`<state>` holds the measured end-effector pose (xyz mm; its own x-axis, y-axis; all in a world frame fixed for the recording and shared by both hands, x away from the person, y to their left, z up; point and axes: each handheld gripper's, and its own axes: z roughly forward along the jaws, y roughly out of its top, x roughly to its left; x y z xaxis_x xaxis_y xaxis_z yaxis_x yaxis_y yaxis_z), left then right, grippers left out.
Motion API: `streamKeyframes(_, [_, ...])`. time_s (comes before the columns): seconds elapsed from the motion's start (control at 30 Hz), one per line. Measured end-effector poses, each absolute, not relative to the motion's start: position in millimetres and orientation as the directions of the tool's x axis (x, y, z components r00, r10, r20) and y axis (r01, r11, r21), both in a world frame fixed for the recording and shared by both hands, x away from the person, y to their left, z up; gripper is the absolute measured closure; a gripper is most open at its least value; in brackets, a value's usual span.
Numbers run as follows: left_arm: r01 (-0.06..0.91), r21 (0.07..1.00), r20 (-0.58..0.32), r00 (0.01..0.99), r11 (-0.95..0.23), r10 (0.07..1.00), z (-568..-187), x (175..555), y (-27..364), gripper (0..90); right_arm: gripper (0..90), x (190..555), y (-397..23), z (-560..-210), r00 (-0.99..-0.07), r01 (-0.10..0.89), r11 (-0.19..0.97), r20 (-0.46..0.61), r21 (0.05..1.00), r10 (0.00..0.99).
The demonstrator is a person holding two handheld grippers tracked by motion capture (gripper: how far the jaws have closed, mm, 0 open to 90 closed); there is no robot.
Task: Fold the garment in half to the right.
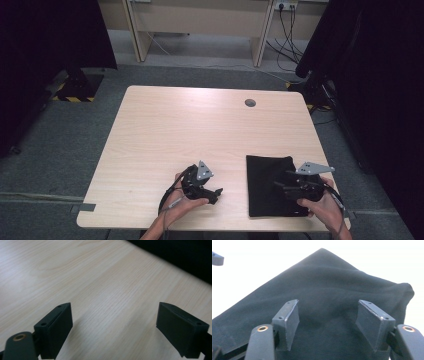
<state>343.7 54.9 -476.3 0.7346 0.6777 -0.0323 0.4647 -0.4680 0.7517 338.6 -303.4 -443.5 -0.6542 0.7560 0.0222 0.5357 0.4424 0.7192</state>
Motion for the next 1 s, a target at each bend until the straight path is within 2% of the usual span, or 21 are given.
streamKeyframes(0.33, [0.492,0.741,-0.027,0.703,-0.458,0.711,-480,343,87,11.1,33.5,333,-298,-457,-0.674,0.556,0.477,0.033,0.68,0.738])
streamKeyframes(0.67, [0.506,0.737,-0.016,0.676,-0.448,0.737,-483,339,122,9.1,32.3,335,-294,-464,-0.675,0.547,0.48,0.021,0.686,0.738])
streamKeyframes(0.83, [0.508,0.737,-0.015,0.672,-0.446,0.74,-485,339,129,8.0,32.2,335,-294,-465,-0.674,0.542,0.474,0.022,0.693,0.739])
streamKeyframes(1.0, [0.523,0.727,-0.019,0.663,-0.444,0.748,-485,340,131,3.1,32.1,334,-293,-466,-0.667,0.541,0.469,0.017,0.699,0.745])
